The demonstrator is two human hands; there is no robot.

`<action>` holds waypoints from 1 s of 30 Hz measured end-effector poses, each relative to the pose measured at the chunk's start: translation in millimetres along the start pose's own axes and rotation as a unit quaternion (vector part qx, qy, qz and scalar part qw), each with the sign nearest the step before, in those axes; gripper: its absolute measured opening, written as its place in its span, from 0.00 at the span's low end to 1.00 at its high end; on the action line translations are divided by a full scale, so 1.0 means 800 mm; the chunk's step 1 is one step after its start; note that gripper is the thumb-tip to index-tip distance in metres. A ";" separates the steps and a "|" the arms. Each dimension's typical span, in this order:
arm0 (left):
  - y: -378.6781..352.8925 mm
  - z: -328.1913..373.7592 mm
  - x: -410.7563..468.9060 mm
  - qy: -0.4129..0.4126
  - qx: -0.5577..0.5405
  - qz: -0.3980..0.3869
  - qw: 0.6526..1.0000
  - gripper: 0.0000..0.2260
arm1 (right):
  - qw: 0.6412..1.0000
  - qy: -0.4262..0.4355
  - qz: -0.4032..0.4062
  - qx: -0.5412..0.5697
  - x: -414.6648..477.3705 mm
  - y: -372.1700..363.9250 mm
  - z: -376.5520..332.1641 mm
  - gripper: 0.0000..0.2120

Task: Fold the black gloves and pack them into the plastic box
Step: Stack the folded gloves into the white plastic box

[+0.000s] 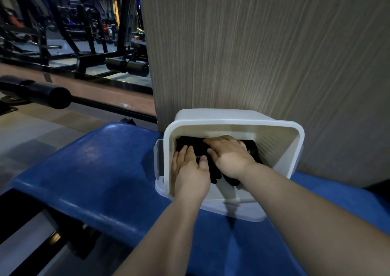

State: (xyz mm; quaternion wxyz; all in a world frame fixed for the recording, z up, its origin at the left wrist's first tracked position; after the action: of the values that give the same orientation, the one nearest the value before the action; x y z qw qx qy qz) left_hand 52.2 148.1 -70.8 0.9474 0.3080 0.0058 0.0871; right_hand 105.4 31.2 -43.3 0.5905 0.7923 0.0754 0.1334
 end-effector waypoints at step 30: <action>-0.101 0.066 -0.146 -0.166 0.093 0.003 0.982 0.11 | 0.977 -0.096 0.159 0.106 -0.254 0.028 0.145 0.12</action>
State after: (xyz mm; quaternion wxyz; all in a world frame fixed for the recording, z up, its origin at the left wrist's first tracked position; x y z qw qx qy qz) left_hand -46.4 33.2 -80.1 0.9024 0.4045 -0.1440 0.0368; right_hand -54.0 -137.9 -77.4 0.4792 0.8612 -0.0951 0.1399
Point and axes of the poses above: each hand's wrist, its own x-axis towards the middle knuckle, its own y-axis out of the back of the hand, z = x × y, the point moved 4 cm from there along x, towards the middle knuckle, and after that the axes turned 5 degrees about x, right-handed, at the moved point
